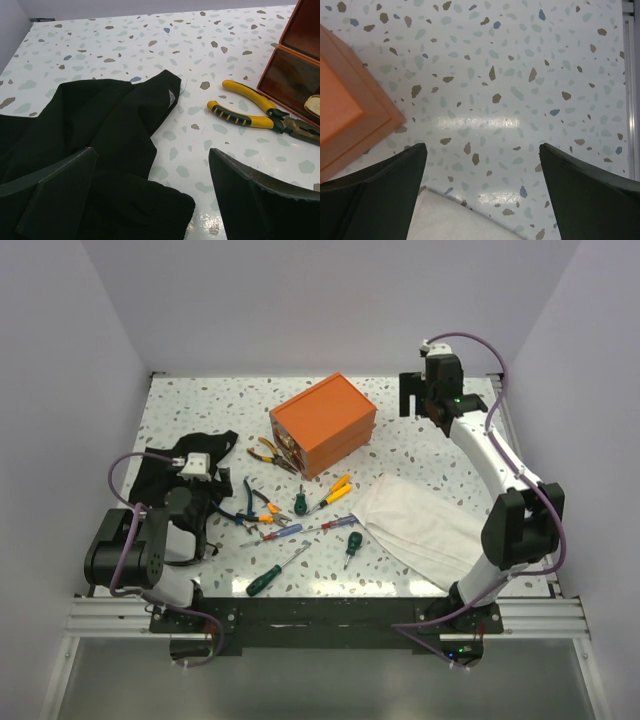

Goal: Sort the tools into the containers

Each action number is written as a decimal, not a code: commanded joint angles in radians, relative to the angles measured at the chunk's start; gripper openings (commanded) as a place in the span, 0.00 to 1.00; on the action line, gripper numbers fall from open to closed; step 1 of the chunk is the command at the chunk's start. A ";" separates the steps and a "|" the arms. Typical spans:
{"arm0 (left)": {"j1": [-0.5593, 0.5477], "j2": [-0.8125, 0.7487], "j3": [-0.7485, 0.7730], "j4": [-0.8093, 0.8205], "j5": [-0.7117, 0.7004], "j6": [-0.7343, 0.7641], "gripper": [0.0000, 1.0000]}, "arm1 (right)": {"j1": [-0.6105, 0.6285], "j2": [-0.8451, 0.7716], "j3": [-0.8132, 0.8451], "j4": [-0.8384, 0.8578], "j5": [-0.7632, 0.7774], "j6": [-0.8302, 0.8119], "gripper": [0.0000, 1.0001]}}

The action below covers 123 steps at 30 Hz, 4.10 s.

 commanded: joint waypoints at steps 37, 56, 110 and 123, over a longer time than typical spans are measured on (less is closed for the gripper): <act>-0.044 0.207 1.023 -1.031 0.764 -0.242 0.62 | 0.065 0.360 0.225 0.241 -0.507 0.052 0.91; -0.179 0.437 1.167 -0.936 0.773 -0.271 0.05 | 0.039 0.249 0.039 0.212 -0.538 0.065 0.85; -0.308 0.656 1.305 -1.115 0.371 -0.616 0.65 | 0.060 0.268 0.157 0.214 -0.297 0.012 0.93; -0.339 0.689 1.364 -1.221 0.255 -0.565 0.63 | -0.042 0.249 0.007 0.126 -0.150 0.077 0.96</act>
